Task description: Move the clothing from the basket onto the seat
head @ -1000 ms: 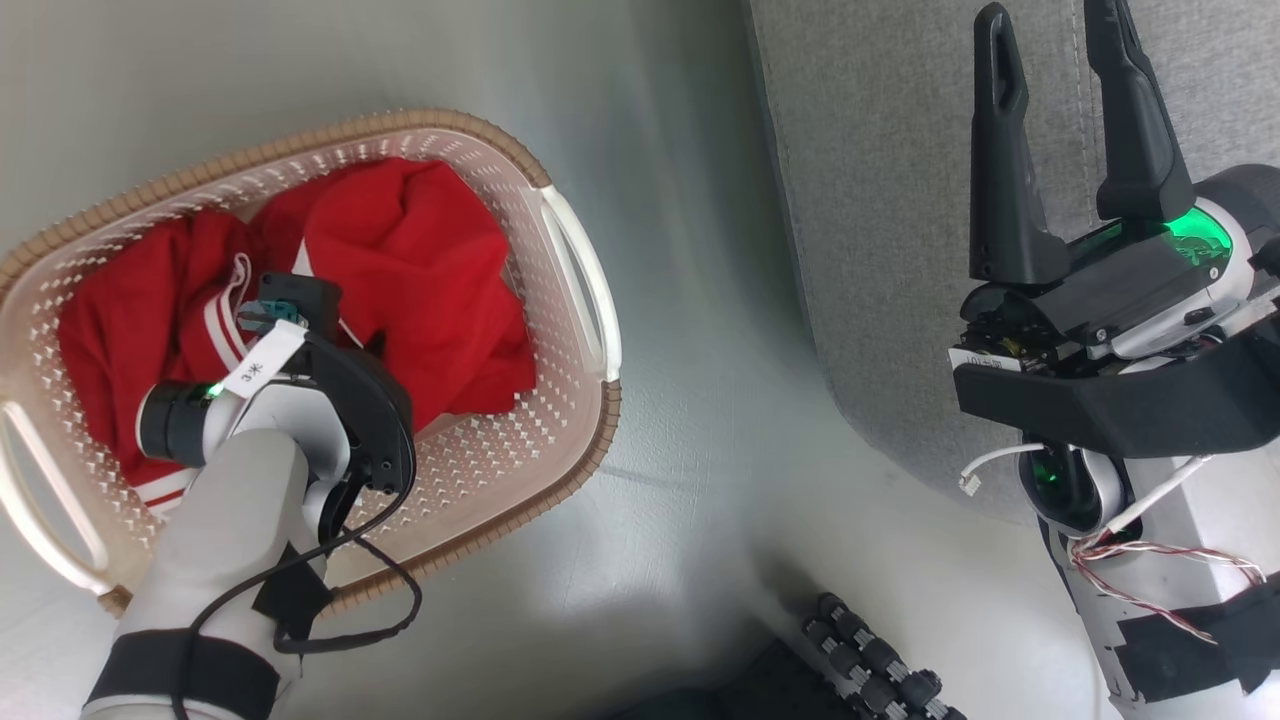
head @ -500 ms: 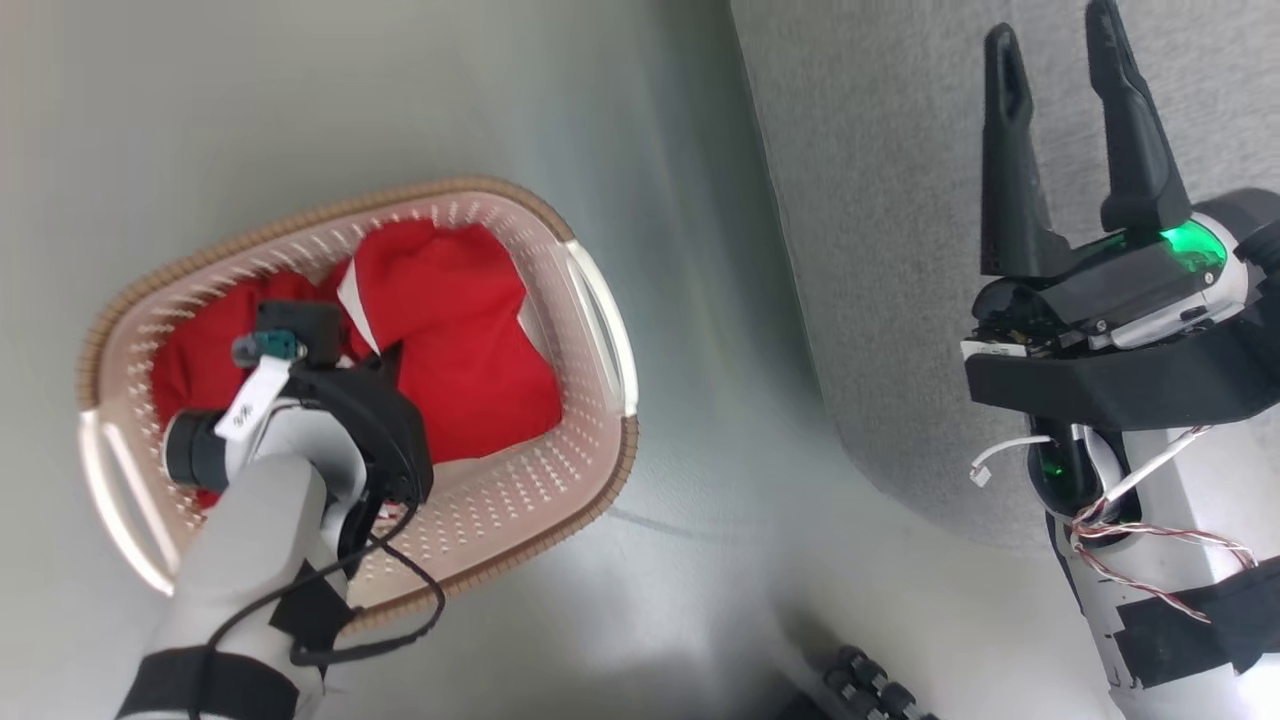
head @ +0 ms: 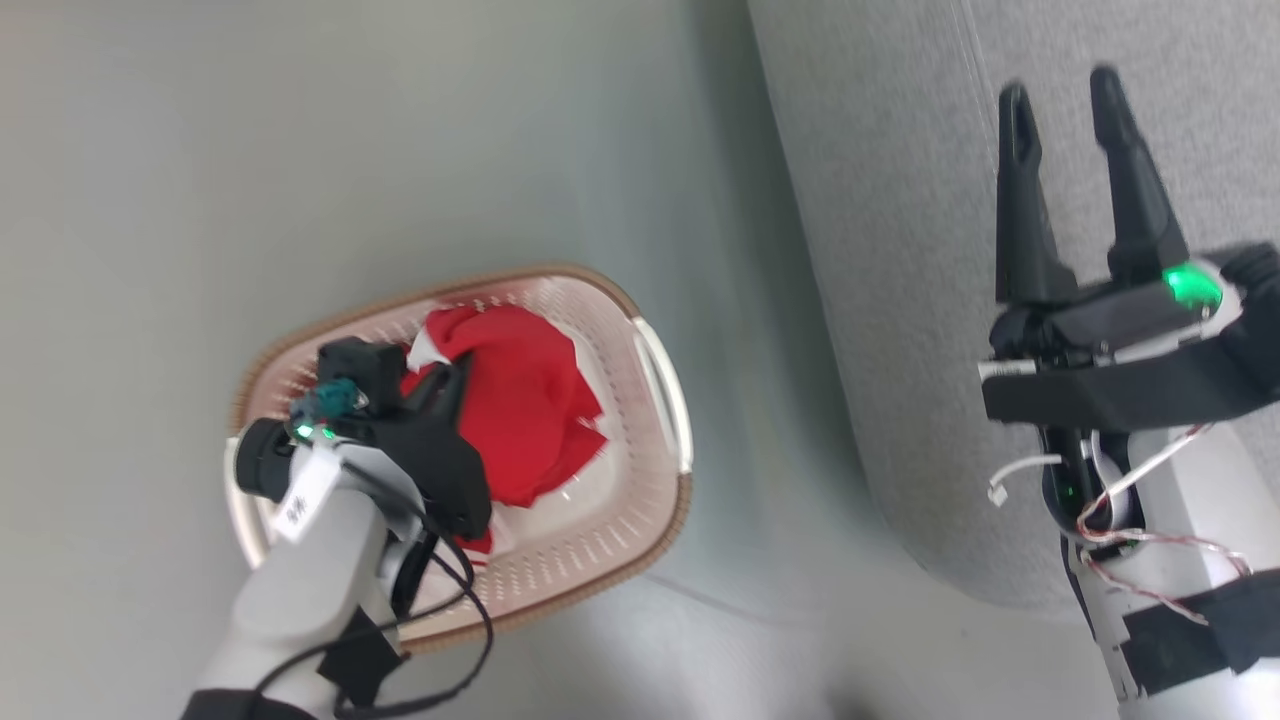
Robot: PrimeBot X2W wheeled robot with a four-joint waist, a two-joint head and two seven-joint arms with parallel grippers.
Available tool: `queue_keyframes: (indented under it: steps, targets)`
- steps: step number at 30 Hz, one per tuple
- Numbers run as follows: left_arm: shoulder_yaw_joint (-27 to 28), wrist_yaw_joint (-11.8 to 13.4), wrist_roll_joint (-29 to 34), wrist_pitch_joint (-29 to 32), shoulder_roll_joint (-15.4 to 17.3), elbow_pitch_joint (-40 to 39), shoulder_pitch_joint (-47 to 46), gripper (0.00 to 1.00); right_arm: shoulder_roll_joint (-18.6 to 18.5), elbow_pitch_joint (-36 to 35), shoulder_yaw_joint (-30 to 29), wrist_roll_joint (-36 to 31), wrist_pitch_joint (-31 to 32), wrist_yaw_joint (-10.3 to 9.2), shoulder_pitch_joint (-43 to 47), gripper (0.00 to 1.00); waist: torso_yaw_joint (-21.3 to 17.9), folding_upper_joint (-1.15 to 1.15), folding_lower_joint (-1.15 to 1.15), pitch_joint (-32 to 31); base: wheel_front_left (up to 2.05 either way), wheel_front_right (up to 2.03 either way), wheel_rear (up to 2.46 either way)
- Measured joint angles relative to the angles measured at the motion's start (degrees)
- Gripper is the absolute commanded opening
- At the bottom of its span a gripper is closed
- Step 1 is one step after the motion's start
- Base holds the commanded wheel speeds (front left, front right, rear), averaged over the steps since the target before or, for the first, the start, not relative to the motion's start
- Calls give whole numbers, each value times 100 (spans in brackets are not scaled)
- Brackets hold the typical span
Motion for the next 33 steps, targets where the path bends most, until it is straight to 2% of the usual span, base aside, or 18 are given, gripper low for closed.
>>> queue_keyframes:
  steps: [9, 14, 24, 33]
  targets:
    - [-546, 0, -238, -421, -8, -817, 304, 0, -58, 336, -162, 52, 0, 77, 403, 100, 435, 0, 0, -679, 0, 0, 0]
    - [-730, 0, -494, -477, 137, -1400, 395, 0, -42, 483, -202, 118, 0, 107, 637, 100, 676, 0, -1, -1074, 0, 0, 0]
    - [-690, 0, -929, -524, 430, -2582, 436, 0, 65, 810, -112, 232, 1, 158, 1180, 100, 1041, 0, 0, -1914, 0, 0, 0]
    - [-732, 0, -987, -525, 528, -3081, 231, 0, 142, 1116, 322, 246, 1, 221, 1650, 100, 1221, -1, 0, -2757, 0, 0, 0]
